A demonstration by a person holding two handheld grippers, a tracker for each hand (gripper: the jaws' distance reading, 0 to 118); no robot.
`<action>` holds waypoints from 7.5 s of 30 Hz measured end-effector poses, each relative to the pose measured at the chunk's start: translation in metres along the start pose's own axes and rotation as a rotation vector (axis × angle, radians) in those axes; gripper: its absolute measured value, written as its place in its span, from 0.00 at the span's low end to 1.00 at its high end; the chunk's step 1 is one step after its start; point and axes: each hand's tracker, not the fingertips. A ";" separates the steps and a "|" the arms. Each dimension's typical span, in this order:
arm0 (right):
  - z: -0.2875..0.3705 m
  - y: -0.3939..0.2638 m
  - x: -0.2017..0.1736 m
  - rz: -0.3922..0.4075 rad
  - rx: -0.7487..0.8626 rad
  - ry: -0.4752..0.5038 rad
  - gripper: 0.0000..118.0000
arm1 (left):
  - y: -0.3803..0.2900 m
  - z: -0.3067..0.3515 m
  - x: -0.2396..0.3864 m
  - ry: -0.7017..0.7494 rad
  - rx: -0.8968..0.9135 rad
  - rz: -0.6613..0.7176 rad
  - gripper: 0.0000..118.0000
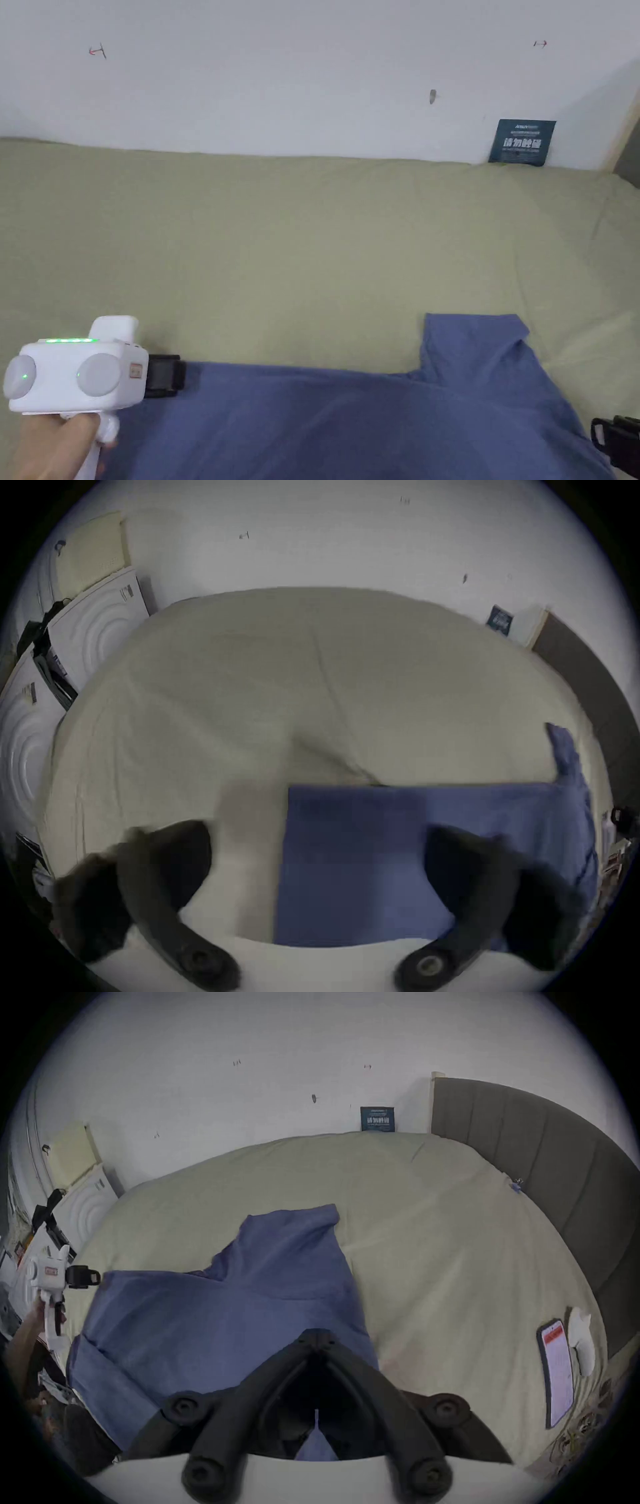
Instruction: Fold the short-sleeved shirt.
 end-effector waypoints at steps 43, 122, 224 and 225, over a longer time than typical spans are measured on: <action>0.129 -0.066 0.005 0.113 0.045 0.047 0.02 | -0.132 0.198 -0.056 -0.211 0.168 -0.016 0.00; 0.193 -0.090 -0.213 0.186 0.526 -0.064 0.00 | -0.187 0.070 -0.147 -1.000 -0.246 0.525 0.96; 0.195 -0.101 -0.176 0.115 0.441 -0.020 0.00 | -0.185 0.039 -0.011 -1.122 -0.372 0.475 0.59; 0.195 -0.101 -0.175 0.114 0.441 -0.022 0.00 | -0.186 0.039 -0.007 -1.062 -0.365 0.424 0.18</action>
